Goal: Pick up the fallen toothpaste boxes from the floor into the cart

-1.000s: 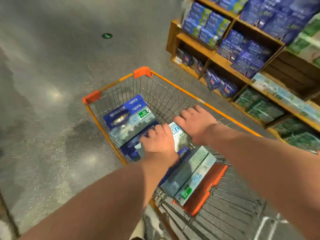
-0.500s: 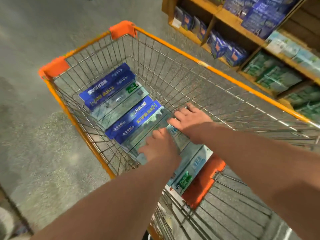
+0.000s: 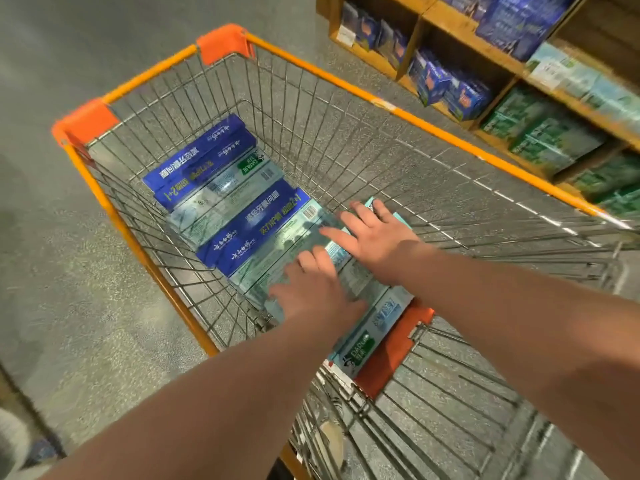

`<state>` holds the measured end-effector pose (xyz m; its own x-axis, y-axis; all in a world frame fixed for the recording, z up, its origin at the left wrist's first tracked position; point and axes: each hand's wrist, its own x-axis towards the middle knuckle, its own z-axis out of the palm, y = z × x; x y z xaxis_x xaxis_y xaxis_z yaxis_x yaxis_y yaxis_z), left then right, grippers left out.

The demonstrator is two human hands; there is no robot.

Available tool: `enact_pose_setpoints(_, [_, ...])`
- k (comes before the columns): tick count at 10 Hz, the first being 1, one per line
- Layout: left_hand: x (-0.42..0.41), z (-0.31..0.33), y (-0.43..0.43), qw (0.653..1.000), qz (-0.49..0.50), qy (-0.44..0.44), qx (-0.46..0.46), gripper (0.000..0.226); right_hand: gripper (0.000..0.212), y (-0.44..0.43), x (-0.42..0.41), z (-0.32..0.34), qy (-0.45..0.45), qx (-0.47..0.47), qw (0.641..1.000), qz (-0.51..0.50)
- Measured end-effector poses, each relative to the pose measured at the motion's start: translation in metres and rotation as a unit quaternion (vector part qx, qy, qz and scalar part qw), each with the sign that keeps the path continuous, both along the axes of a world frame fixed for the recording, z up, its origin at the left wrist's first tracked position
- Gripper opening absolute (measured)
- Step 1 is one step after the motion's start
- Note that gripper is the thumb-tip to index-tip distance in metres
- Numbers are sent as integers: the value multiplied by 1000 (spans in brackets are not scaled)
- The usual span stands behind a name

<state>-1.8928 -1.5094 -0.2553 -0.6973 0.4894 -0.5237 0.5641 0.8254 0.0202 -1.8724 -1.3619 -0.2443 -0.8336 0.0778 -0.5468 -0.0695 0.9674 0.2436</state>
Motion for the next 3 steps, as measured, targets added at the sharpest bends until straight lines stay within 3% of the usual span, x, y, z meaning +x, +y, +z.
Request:
enact_pose_setpoints(2, [-1, 39, -5, 999, 12, -5, 31, 120, 114, -9, 18, 48, -5, -54, 997, -48])
enact_pose_setpoints(3, [15, 73, -17, 997, 32, 18, 68, 108, 113, -13, 38, 91, -7, -81, 994, -79])
